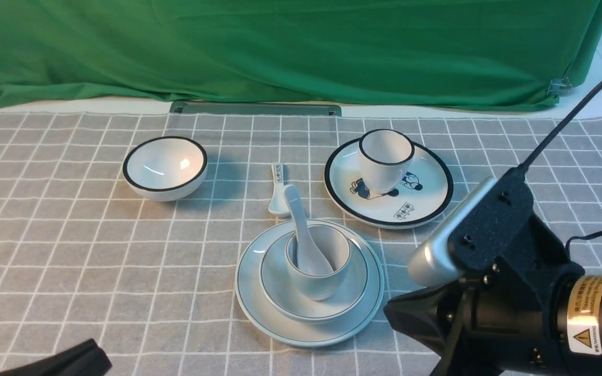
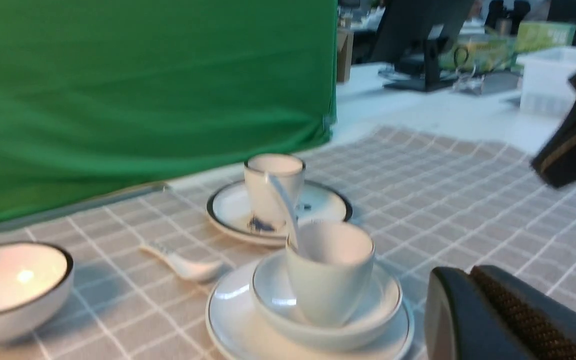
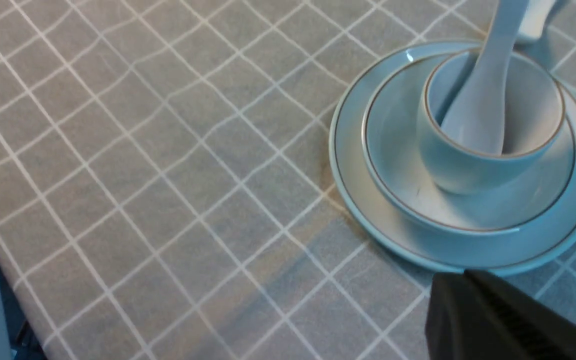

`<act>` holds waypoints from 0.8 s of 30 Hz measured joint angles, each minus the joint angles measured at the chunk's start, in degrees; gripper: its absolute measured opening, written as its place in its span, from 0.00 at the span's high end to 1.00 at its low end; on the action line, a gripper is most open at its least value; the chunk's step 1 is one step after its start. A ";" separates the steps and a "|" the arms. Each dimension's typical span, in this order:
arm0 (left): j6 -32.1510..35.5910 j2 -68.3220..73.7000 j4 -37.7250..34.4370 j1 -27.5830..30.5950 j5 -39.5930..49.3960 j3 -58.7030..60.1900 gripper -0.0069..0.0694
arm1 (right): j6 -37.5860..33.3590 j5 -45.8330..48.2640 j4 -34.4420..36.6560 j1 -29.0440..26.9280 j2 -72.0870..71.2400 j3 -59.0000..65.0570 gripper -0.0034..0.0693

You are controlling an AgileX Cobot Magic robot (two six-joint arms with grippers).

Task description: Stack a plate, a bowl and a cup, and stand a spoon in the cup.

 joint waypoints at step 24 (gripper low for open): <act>0.05 0.18 0.00 0.00 -0.37 3.28 0.89 | -1.94 -11.44 -6.07 -30.71 -45.51 38.62 0.93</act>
